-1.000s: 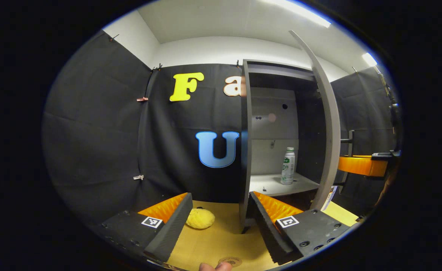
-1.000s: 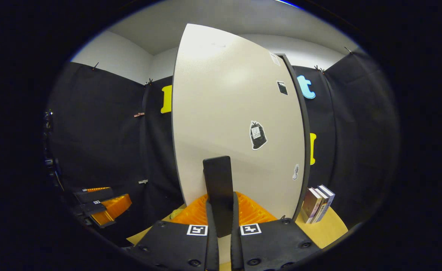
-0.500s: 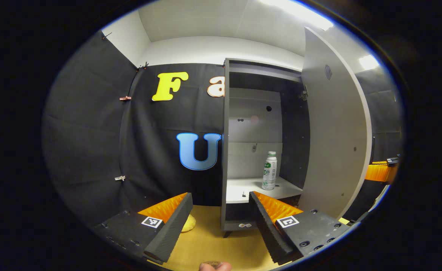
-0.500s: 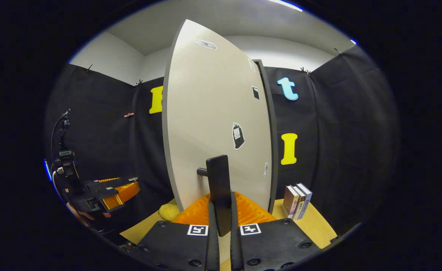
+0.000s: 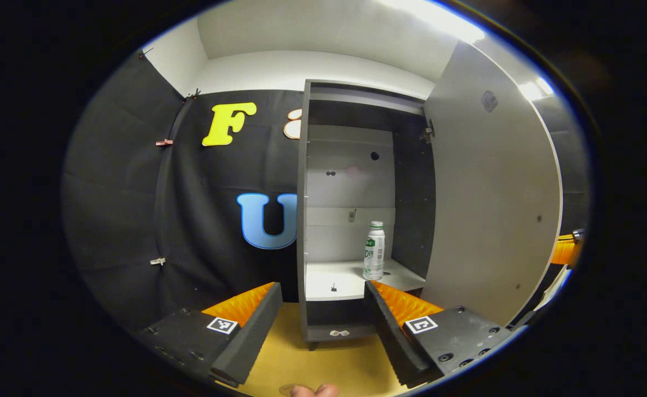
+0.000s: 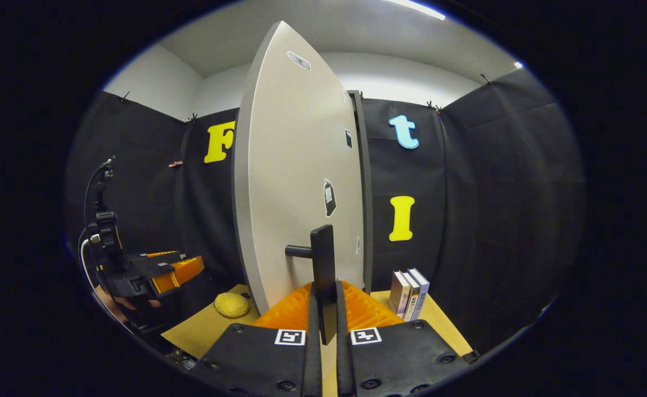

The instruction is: Open the cabinet door with the right hand, grasp the bottle in the cabinet with the left hand and place it on the coaster, then close the cabinet door with the right hand.

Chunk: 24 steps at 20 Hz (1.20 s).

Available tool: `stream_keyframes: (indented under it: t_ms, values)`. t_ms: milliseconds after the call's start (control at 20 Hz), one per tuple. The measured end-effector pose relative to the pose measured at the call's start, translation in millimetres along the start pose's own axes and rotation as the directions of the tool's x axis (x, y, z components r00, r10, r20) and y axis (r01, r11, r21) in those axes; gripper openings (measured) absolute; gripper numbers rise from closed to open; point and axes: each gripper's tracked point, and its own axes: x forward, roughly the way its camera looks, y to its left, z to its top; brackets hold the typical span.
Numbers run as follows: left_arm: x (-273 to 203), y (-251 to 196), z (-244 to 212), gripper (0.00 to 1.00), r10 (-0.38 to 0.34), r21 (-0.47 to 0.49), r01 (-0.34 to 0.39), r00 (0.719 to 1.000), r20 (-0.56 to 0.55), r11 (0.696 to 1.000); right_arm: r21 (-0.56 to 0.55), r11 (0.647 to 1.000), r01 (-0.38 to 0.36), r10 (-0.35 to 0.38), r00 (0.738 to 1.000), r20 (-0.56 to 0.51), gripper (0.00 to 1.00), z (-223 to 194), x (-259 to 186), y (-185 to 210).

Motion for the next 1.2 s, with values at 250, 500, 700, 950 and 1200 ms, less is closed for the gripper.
stream_keyframes:
  t_ms: [250, 500, 700, 950, 1200]
  values:
    - [17, -24, 13, 0.95, -0.033, -0.002, 0.033, 0.999, 0.031, 0.999, 0.026, 1.0, 0.007, -0.007, 1.0, -0.01, 0.14, -1, -3, -10]
    - [31, -41, 20, 0.95, -0.058, -0.008, 0.059, 0.997, 0.046, 0.998, 0.041, 0.998, 0.044, -0.043, 0.999, -0.013, 0.14, 1, -5, -25]
    - [41, -51, 25, 0.92, -0.06, -0.006, 0.061, 0.997, 0.052, 0.998, 0.034, 0.997, 0.075, -0.074, 0.997, -0.017, 0.14, 2, -8, -39]
    - [64, -71, 33, 0.92, -0.081, 0.008, 0.08, 0.995, 0.055, 0.997, 0.055, 0.992, 0.116, -0.115, 0.993, -0.019, 0.09, 4, -9, -57]
    - [98, -103, 39, 0.92, -0.123, 0.043, 0.12, 0.99, 0.066, 0.992, 0.099, 0.989, 0.109, -0.109, 0.994, -0.013, 0.1, 9, -17, -61]
